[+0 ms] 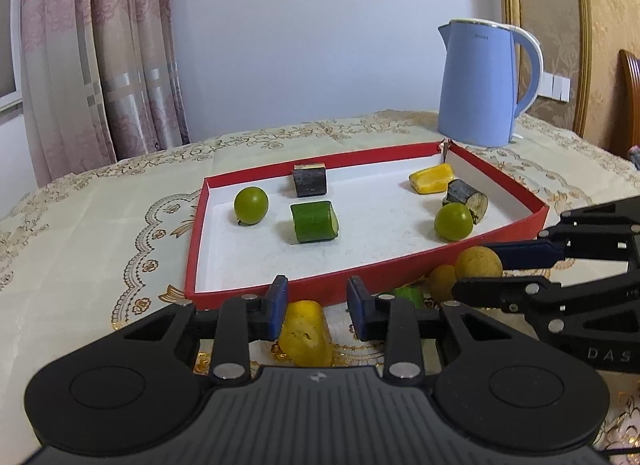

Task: Organize fruits
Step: 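Carry the longan into the tray and open the right gripper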

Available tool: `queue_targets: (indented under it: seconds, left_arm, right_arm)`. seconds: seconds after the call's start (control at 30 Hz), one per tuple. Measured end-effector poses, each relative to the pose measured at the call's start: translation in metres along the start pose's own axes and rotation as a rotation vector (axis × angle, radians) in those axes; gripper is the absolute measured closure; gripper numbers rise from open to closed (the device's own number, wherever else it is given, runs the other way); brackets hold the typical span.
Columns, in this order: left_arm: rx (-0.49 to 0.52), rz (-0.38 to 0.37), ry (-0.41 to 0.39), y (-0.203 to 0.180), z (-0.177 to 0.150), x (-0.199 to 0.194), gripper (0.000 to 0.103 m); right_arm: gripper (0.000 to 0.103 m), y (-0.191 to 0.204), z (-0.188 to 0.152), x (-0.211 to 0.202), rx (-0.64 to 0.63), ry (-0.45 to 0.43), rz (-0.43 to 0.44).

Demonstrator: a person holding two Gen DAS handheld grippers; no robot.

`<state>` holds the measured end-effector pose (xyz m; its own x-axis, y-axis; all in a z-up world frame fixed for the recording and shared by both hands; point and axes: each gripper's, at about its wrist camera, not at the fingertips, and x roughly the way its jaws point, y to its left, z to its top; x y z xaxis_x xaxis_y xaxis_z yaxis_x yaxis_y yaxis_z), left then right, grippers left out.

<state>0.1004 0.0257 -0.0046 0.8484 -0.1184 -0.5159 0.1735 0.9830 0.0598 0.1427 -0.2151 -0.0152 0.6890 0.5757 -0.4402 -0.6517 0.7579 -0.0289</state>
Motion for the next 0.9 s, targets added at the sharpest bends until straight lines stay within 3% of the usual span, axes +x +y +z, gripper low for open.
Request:
queue_targets:
  seconds: [0.17, 0.27, 0.53, 0.63, 0.9]
  left_arm:
    - [0.019, 0.028, 0.02, 0.004, -0.006, -0.003, 0.07]
    - [-0.014, -0.009, 0.044, 0.013, -0.012, -0.003, 0.055]
    - [0.073, 0.013, 0.106, 0.007, -0.018, 0.006, 0.056]
    - [0.026, -0.009, 0.106, 0.016, -0.02, 0.005, 0.061]
    - [-0.079, -0.088, 0.081, 0.028, -0.021, -0.007, 0.061]
  right_arm:
    - [0.076, 0.001, 0.0, 0.0, -0.006, 0.0, 0.001]
    - [0.076, 0.001, 0.0, 0.0, -0.009, -0.001, 0.001]
    - [0.077, 0.001, -0.001, 0.0, -0.007, -0.002, 0.0]
    - [0.077, 0.001, -0.001, 0.0, -0.006, -0.003, 0.0]
    - [0.077, 0.001, 0.0, -0.001, -0.009, -0.011, 0.0]
